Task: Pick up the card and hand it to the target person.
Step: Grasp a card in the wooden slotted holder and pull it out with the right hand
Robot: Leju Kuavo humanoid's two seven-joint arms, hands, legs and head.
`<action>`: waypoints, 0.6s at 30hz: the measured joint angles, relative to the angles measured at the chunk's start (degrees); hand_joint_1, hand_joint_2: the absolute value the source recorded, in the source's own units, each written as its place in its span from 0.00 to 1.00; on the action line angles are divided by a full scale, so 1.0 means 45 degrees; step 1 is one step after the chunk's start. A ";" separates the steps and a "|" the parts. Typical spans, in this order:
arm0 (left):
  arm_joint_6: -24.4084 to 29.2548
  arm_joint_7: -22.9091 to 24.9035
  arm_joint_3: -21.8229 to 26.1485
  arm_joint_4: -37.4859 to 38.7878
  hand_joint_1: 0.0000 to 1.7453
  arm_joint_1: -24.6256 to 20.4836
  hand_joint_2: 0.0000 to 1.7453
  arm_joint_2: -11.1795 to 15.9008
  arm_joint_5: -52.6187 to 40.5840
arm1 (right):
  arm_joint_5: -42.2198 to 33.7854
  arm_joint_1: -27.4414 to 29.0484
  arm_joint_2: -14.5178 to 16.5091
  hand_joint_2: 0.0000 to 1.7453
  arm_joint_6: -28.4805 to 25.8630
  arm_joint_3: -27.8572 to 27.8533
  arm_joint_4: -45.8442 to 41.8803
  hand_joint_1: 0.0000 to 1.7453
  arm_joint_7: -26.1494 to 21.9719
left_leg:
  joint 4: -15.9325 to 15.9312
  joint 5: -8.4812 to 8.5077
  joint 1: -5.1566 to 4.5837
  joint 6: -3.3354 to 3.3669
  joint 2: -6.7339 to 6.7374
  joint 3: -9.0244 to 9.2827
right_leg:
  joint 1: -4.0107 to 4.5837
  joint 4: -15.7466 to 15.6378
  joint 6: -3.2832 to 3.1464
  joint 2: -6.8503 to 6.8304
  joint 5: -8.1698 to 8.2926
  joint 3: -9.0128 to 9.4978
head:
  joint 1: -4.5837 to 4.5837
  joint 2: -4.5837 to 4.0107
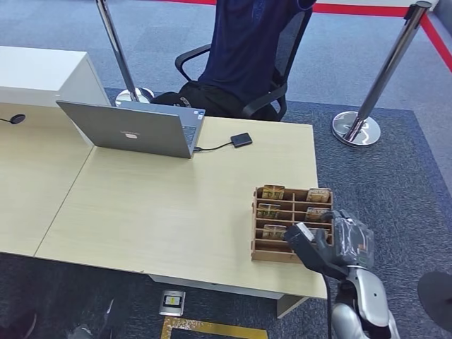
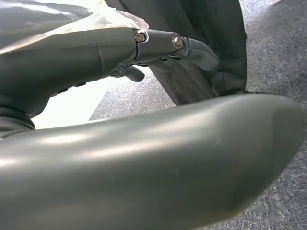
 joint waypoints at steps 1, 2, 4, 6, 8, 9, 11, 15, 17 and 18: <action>0.0000 0.0009 0.0000 0.0000 0.00 0.0000 0.00 0.0000 0.0001 | 0.0002 -0.0026 0.0010 1.00 0.0001 0.0006 0.0055 0.45 0.0007 | 0.0000 0.0000 0.0000 0.0000 0.0000 0.0000 | 0.0000 0.0000 0.0000 0.0000 0.0000 0.0000 | 0.0000 0.0000; 0.0000 0.0016 0.0000 0.0000 0.00 0.0000 0.00 0.0000 0.0002 | 0.0005 -0.0049 0.0017 1.00 0.0001 0.0008 0.0109 0.43 0.0016 | 0.0000 0.0000 0.0000 0.0000 0.0000 0.0000 | 0.0000 0.0000 0.0000 0.0000 0.0000 0.0000 | 0.0000 0.0000; 0.0000 0.0021 0.0000 0.0000 0.00 0.0000 0.00 0.0000 0.0004 | 0.0006 -0.0084 0.0032 1.00 0.0001 0.0010 0.0208 0.42 0.0030 | 0.0000 0.0001 0.0000 0.0000 0.0000 0.0000 | 0.0000 0.0001 -0.0001 0.0000 0.0001 0.0000 | 0.0001 0.0000; 0.0000 0.0021 0.0000 0.0000 0.00 0.0000 0.00 0.0000 0.0004 | 0.0006 -0.0109 0.0047 1.00 0.0001 0.0010 0.0294 0.42 0.0032 | 0.0000 0.0001 0.0000 0.0000 0.0000 0.0000 | 0.0000 0.0001 -0.0001 0.0000 0.0001 0.0000 | 0.0001 0.0000; 0.0000 0.0021 0.0000 0.0000 0.00 0.0000 0.00 0.0000 0.0009 | 0.0005 -0.0146 0.0056 1.00 0.0001 0.0010 0.0384 0.44 0.0028 | 0.0000 0.0001 0.0000 0.0000 0.0000 0.0000 | 0.0000 0.0001 -0.0001 0.0000 0.0002 0.0000 | 0.0001 0.0000; 0.0000 0.0021 0.0000 0.0000 0.00 0.0000 0.00 0.0000 0.0015 | 0.0004 -0.0168 0.0056 1.00 0.0001 0.0010 0.0431 0.45 0.0025 | 0.0000 0.0001 0.0000 0.0000 0.0000 0.0000 | 0.0000 0.0001 -0.0001 0.0000 0.0002 0.0000 | 0.0001 0.0000; 0.0000 0.0021 0.0000 0.0000 0.00 0.0000 0.00 0.0000 0.0025 | 0.0001 -0.0205 0.0056 1.00 0.0001 0.0010 0.0522 0.48 0.0019 | 0.0000 0.0001 0.0000 0.0000 0.0000 0.0000 | 0.0000 0.0001 -0.0001 0.0000 0.0003 0.0000 | 0.0001 0.0000; 0.0000 0.0023 0.0000 0.0000 0.00 0.0000 0.00 0.0000 0.0028 | 0.0000 -0.0245 0.0056 1.00 -0.0004 0.0010 0.0668 0.53 0.0016 | 0.0000 0.0002 0.0000 -0.0001 0.0000 0.0000 | 0.0000 0.0000 0.0000 0.0000 0.0005 0.0000 | 0.0001 0.0000; 0.0000 0.0029 0.0000 0.0000 0.00 0.0001 0.00 0.0000 0.0028 | -0.0005 -0.0256 0.0055 1.00 -0.0010 0.0010 0.0750 0.54 0.0016 | 0.0000 0.0003 0.0000 -0.0002 0.0000 0.0000 | 0.0000 0.0000 0.0000 0.0000 0.0007 -0.0001 | 0.0000 0.0000; 0.0000 0.0033 0.0000 0.0000 0.00 0.0000 0.00 0.0000 0.0032 | -0.0009 -0.0257 0.0053 1.00 -0.0016 0.0010 0.0789 0.54 0.0016 | 0.0000 0.0004 0.0000 -0.0003 0.0000 0.0000 | 0.0000 0.0000 0.0000 0.0000 0.0007 -0.0001 | 0.0000 0.0000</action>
